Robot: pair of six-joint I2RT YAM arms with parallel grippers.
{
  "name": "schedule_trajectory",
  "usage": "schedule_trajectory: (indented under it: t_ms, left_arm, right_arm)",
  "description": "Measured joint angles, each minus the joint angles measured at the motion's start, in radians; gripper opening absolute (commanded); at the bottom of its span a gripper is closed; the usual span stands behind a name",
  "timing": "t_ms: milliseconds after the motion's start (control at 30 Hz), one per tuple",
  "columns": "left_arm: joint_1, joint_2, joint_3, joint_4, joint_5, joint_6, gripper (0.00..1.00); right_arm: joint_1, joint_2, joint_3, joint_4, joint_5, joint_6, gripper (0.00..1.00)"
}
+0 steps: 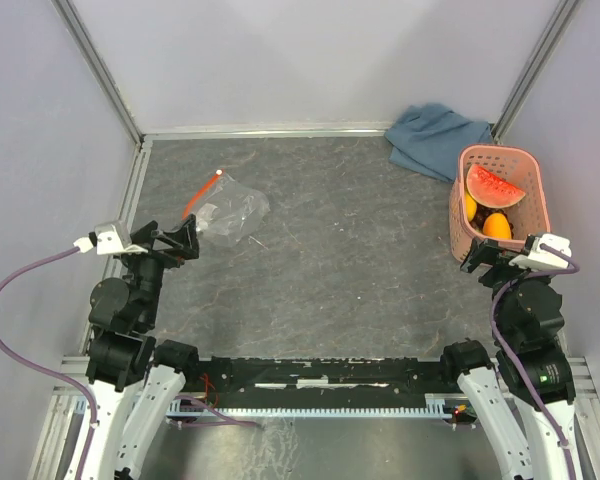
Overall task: Place the food in the zip-top bag and seal the zipper
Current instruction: Pick up the zipper food storage bag at the center of the board.
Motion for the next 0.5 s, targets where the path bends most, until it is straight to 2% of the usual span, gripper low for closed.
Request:
schedule_trajectory:
  t_ms: [500]
  left_arm:
    - [0.000, 0.094, 0.010, 0.002, 0.053, 0.000, 1.00]
  right_arm:
    - [0.000, -0.015, -0.002, 0.005, -0.004, 0.001, 0.99]
